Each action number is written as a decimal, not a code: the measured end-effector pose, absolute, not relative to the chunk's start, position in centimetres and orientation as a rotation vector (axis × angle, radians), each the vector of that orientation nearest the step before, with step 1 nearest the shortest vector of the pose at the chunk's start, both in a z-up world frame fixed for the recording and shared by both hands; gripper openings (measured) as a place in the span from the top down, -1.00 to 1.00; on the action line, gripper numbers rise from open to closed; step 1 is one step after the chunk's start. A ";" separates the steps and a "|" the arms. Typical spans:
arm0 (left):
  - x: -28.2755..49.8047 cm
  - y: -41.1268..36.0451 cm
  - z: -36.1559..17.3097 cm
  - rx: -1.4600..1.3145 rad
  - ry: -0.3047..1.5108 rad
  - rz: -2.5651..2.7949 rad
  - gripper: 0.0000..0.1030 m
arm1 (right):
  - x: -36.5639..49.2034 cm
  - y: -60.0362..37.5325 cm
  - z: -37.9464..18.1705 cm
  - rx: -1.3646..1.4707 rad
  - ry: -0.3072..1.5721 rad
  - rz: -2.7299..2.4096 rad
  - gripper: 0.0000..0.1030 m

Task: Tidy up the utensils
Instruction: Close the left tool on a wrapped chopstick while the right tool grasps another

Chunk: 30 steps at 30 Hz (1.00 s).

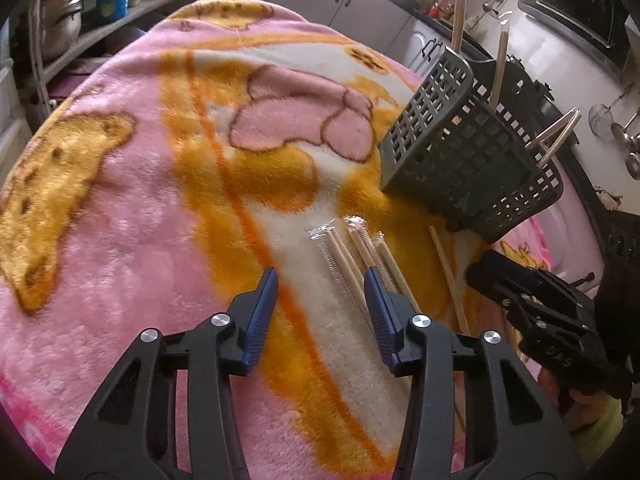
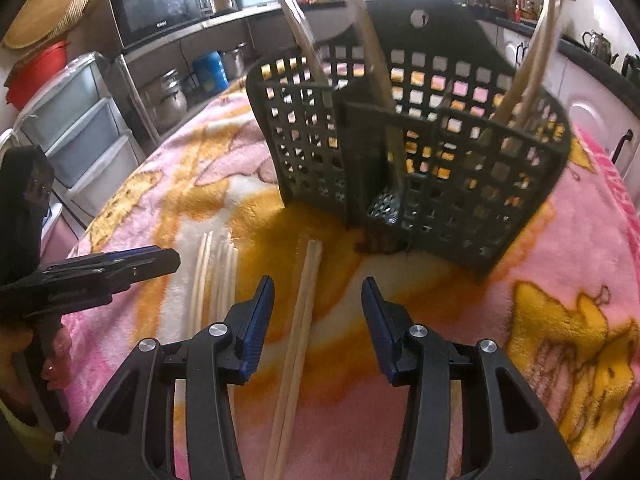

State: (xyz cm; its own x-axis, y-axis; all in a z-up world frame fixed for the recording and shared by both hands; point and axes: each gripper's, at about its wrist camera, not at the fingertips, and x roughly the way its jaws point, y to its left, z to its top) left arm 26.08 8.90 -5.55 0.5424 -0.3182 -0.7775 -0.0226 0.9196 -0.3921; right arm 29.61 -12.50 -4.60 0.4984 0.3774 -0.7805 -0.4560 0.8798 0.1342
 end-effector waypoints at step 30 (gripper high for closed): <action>29.8 7.0 -6.1 -0.193 1.060 -0.137 0.72 | 33.2 -11.1 -6.5 -0.093 1.010 0.497 0.77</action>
